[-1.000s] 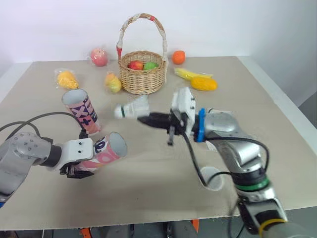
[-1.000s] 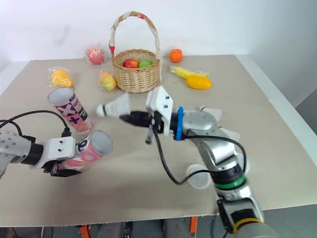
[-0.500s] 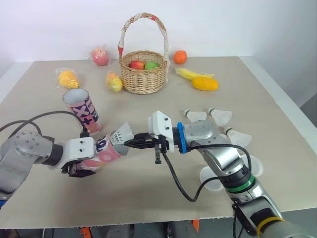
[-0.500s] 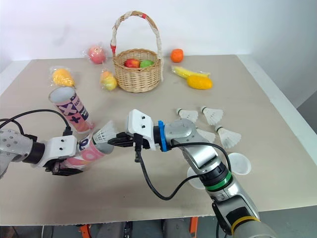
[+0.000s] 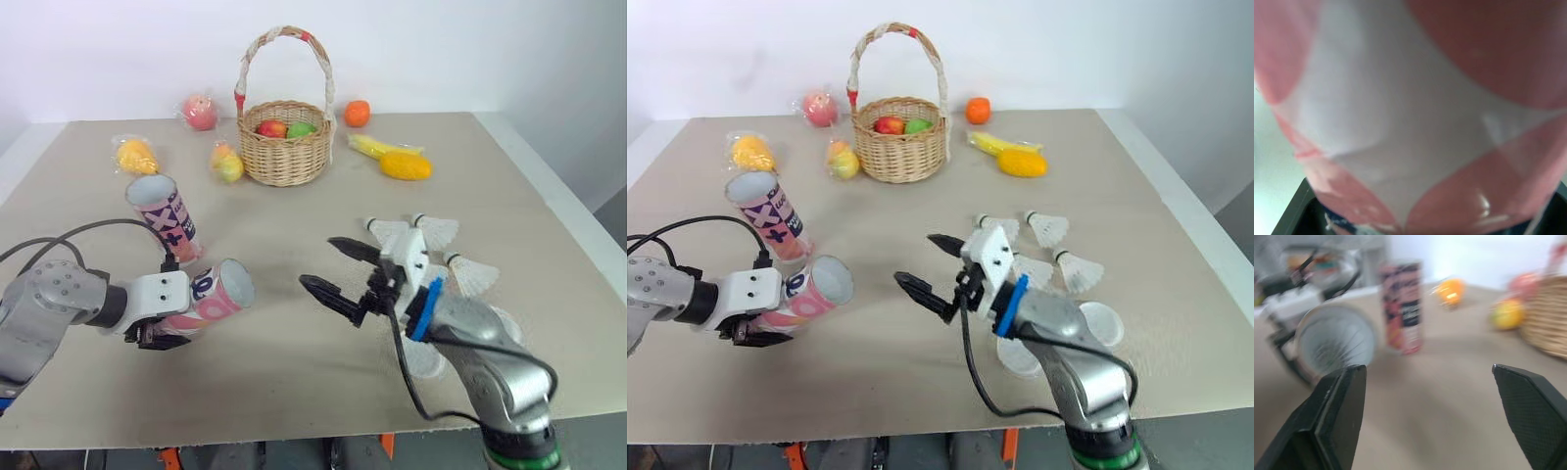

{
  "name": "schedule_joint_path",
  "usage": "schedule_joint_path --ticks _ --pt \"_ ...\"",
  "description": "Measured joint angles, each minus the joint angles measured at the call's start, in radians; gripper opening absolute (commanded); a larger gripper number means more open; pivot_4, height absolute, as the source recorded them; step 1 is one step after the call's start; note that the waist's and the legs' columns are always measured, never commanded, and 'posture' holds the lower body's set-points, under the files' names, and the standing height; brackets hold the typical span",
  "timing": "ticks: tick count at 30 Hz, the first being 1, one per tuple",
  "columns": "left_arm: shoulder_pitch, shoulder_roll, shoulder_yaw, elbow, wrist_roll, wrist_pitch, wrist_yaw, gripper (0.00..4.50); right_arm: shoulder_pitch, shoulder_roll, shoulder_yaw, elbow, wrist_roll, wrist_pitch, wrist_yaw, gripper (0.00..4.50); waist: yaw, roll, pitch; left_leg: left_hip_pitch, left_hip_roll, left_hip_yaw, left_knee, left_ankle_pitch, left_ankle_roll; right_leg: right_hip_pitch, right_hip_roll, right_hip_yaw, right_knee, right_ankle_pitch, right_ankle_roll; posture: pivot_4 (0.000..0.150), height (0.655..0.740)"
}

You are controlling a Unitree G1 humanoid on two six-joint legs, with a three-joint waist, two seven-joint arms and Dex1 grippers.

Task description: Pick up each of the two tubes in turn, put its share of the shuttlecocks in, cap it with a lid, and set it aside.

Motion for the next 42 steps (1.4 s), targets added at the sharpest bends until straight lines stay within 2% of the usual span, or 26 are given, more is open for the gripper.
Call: schedule_joint_path --ticks 5,11,19,30,34,38,40,42 --pt "-0.003 -0.007 -0.004 0.0 -0.003 0.0 -0.001 3.18 0.204 -0.012 -0.157 -0.11 0.023 0.022 -0.114 4.46 -0.001 0.0 0.0 0.001 -0.002 0.002 0.0 0.0 0.0 0.001 -0.003 0.002 0.0 0.0 0.002 0.15 0.74" --pt "-0.036 -0.022 -0.033 0.015 0.006 -0.001 -0.006 3.18 0.387 -0.055 -0.26 -0.114 -0.018 -0.043 -0.134 4.46 0.0 0.0 -0.001 0.003 -0.005 0.004 0.0 0.0 0.0 0.002 -0.004 0.004 0.0 -0.002 0.0 0.15 0.74" --pt "-0.06 -0.039 -0.056 0.024 0.014 -0.002 -0.004 3.18 0.396 -0.069 -0.256 -0.042 -0.076 -0.069 -0.178 4.46 0.001 -0.001 -0.002 0.005 -0.006 0.006 0.001 0.001 0.001 0.005 -0.006 0.006 0.0 -0.001 0.001 0.15 0.74" --pt "-0.053 -0.042 -0.053 0.007 0.015 0.02 0.006 3.18 0.172 -0.066 -0.191 0.166 -0.113 0.027 -0.237 4.46 0.001 0.0 -0.002 0.005 -0.006 0.007 0.001 0.001 0.001 0.005 -0.005 0.008 0.0 -0.001 0.002 0.15 0.74" --pt "-0.042 -0.042 -0.045 -0.011 0.013 0.038 0.02 3.18 0.129 -0.053 -0.193 0.21 -0.11 0.061 -0.264 2.75 0.001 0.0 -0.002 0.005 -0.007 0.006 0.001 0.001 0.001 0.005 -0.006 0.008 -0.001 0.0 0.005 0.15 0.74" --pt "-0.03 -0.041 -0.038 -0.022 0.013 0.045 0.027 3.18 0.117 -0.036 -0.196 0.227 -0.092 0.082 -0.27 0.78 0.0 0.0 -0.002 0.005 -0.007 0.006 0.001 0.001 0.001 0.004 -0.006 0.008 -0.001 0.0 0.006 0.15 0.74" --pt "-0.024 -0.041 -0.035 -0.027 0.013 0.046 0.033 3.18 0.111 -0.033 -0.199 0.228 -0.088 0.085 -0.273 0.11 0.0 0.0 -0.002 0.005 -0.007 0.006 0.001 0.001 0.001 0.004 -0.006 0.008 -0.001 0.0 0.005 0.15 0.74" --pt "-0.017 -0.041 -0.03 -0.033 0.013 0.046 0.039 3.18 0.107 -0.026 -0.207 0.228 -0.082 0.085 -0.282 0.11 0.0 0.0 -0.002 0.005 -0.007 0.006 0.001 0.001 0.001 0.004 -0.006 0.008 -0.001 0.0 0.005 0.15 0.74"
